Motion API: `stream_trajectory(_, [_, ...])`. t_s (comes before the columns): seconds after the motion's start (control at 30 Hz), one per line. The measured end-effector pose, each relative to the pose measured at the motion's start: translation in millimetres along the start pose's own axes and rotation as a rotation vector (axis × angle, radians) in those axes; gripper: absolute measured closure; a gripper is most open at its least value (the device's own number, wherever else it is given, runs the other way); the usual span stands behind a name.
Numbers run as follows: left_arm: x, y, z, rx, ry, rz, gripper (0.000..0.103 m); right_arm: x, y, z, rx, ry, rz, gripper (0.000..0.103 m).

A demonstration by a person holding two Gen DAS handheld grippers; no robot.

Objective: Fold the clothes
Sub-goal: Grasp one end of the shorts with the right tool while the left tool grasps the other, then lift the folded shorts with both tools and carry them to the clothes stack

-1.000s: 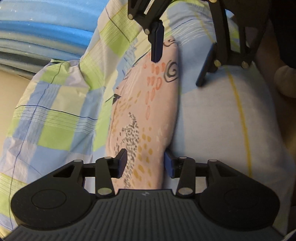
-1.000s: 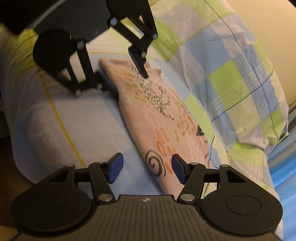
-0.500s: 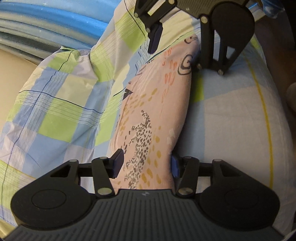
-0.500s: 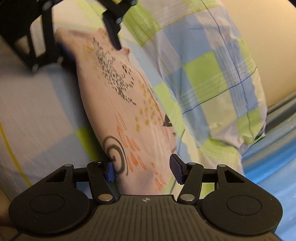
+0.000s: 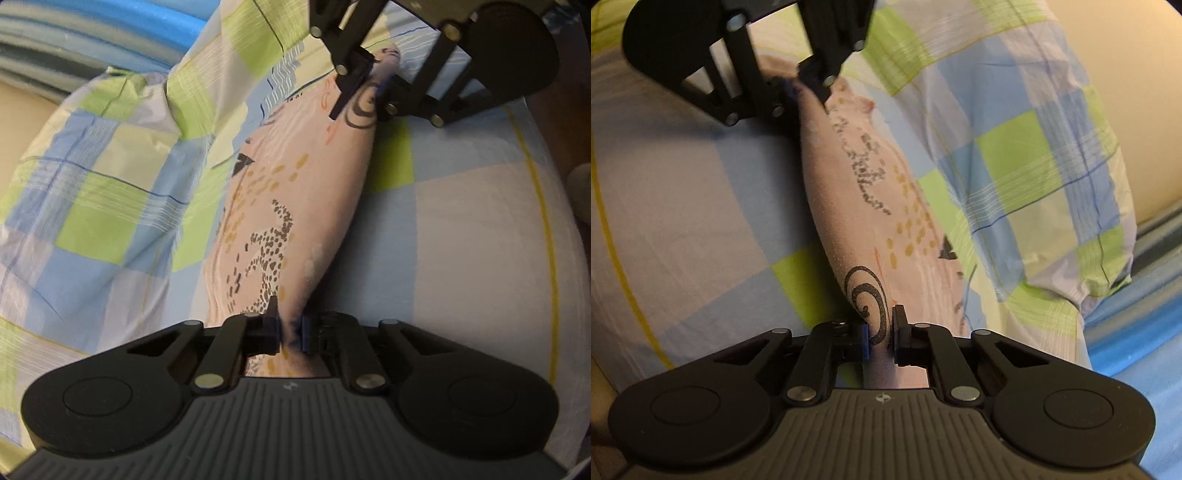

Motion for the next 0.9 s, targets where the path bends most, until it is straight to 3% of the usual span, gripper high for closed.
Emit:
stream_trajectory(0.13, [-12,-7,-18,0.041,-0.084,0.028,0.095,16,0,-17,0.005,0.026,0.041,0.097])
stream_trajectory(0.33, [-29,-33,-48,0.106,-0.144,0.073,0.095,50,8,-59,0.002,0.088,0.05,0.098])
stream_trajectory(0.9, [-29,-184,-162,0.416,-0.159,0.201,0.095,141,115,-202,-0.145,0.311,0.16,0.098])
Point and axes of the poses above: each gripper's, at about its wrist camera, not at the fingertips, and z roughly the way its jaws point, x to its right, y to its underside, the point moved 9 cm from there along z, roughly the way its jaws point, and after that the axes turned 5 degrees about -x, right-handed, at the moved point
